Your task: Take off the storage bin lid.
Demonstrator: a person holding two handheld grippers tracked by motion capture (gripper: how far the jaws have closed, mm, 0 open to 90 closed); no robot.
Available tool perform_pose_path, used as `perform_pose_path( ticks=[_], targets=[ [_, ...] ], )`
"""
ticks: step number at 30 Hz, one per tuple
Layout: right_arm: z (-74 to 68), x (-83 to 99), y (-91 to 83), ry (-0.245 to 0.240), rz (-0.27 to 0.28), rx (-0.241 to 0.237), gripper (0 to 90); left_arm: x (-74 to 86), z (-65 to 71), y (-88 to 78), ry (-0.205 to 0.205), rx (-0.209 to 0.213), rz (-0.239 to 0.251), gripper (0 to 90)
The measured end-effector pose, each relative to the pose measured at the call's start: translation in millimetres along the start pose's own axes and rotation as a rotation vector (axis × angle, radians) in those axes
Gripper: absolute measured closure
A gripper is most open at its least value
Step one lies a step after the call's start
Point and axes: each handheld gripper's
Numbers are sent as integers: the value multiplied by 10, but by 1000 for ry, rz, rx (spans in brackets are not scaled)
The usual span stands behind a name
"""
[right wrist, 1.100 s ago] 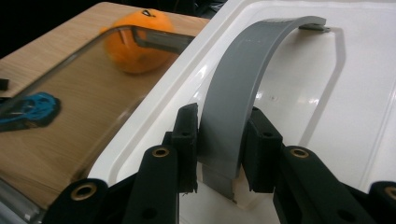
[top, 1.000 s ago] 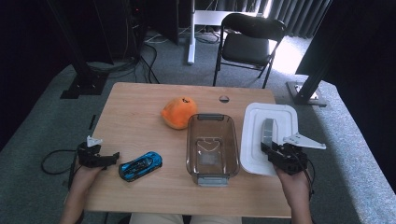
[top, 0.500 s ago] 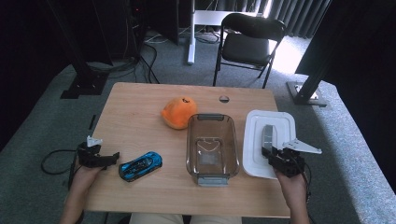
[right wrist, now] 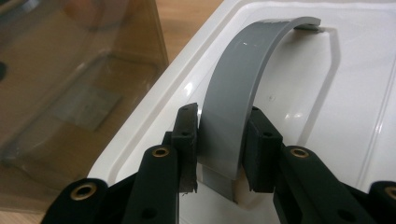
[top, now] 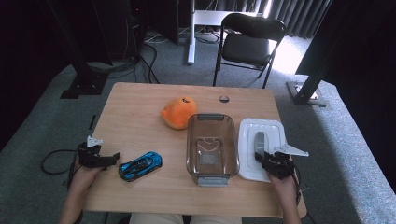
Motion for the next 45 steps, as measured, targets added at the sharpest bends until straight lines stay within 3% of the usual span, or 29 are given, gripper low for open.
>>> perform_pose_path(
  ticks=[14, 18, 26, 29, 36, 45],
  targets=[
    [97, 140, 276, 6, -52, -10, 682, 8, 21, -12, -12, -11, -4, 17],
    [130, 145, 328, 10, -62, -16, 663, 7, 22, -10, -31, -28, -6, 17],
    [201, 144, 383, 15, -51, -23, 650, 24, 17, -26, -51, -25, 3, 18],
    [216, 137, 408, 16, -49, -24, 645, 26, 30, -30, -41, -28, -2, 18],
    [239, 78, 480, 20, -47, -23, 646, 27, 37, -30, -30, -27, -4, 17],
    [252, -155, 609, 27, -47, -32, 667, 27, 37, -30, -31, -26, -4, 17]
  ],
)
Point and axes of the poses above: each handheld gripper's, and its own axes: y roughly forward along the jaws, x roughly out of its underside, z roughly to its right, and after that the axes turned 11 degrees about y, right-handed
